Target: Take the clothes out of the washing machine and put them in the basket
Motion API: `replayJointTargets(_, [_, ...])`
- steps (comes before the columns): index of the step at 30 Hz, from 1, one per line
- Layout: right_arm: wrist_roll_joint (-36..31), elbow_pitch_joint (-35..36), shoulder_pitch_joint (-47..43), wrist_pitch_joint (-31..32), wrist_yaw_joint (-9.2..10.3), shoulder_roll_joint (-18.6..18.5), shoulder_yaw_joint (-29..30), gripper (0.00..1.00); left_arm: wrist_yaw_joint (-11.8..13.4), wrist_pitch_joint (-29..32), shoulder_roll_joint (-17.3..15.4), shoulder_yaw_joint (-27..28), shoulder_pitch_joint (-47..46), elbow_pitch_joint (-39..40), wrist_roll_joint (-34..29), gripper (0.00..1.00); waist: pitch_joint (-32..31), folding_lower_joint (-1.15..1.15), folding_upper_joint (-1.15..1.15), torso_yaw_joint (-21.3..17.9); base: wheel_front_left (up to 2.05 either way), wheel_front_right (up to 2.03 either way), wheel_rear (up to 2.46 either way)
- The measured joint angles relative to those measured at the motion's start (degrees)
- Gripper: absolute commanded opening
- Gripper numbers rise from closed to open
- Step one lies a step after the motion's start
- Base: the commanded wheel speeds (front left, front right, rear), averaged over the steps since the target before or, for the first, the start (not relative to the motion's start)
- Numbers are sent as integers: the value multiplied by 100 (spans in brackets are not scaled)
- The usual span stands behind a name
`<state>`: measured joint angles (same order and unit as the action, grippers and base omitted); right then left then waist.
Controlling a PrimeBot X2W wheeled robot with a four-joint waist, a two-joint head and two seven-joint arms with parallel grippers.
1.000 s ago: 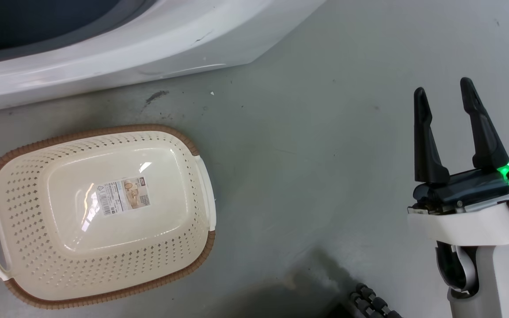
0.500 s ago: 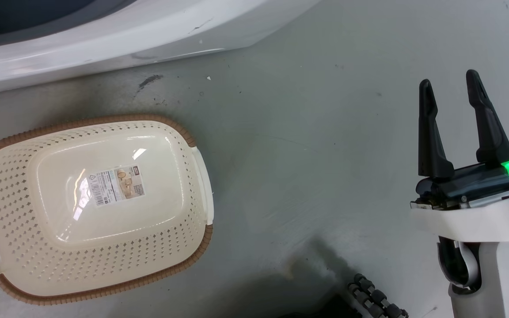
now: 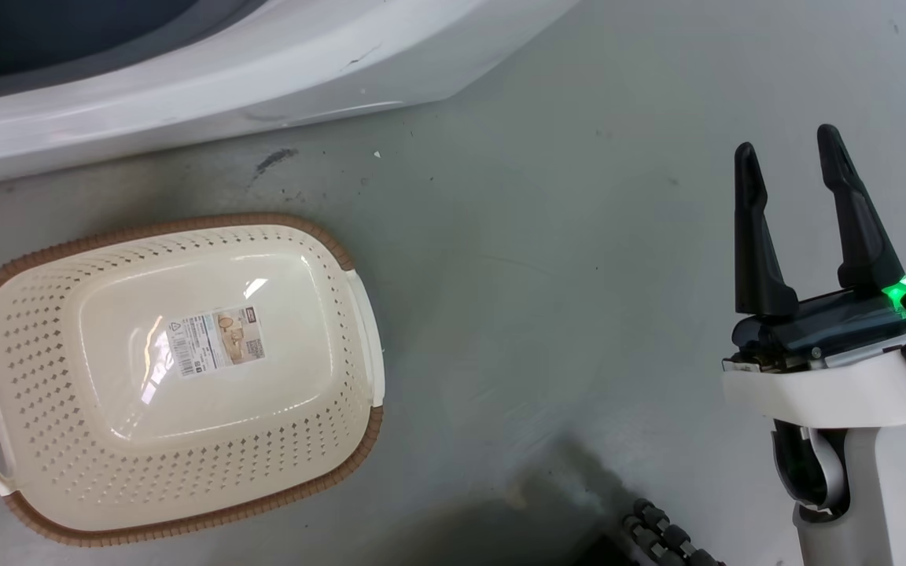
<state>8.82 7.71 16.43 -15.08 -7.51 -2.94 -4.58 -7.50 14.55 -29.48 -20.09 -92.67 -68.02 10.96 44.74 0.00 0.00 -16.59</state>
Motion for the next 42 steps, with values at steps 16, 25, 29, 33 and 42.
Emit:
replayJointTargets(16, [-125,-263,-269,0,0,2,-75,100,1,-1313,320,-342,1066,-74,688,0,-935,0,0,84,0,0,0])
replayJointTargets(25, [-238,-377,-538,0,0,2,-97,100,1,-1518,448,-875,1998,290,1252,0,-1632,-1,0,286,0,0,0])
replayJointTargets(29, [-276,-378,-594,0,0,1,-92,100,1,-1390,331,-1101,2153,534,1516,0,-1785,-1,0,399,0,0,0])
replayJointTargets(33, [-275,-357,-588,0,0,2,-115,100,1,-1154,220,-1276,2139,748,1728,100,-1731,-2,0,418,0,0,0])
replayJointTargets(42, [-66,-309,-399,0,0,1,-156,100,1,-476,-55,-1415,1422,829,1929,100,-1236,-1,0,230,0,0,0])
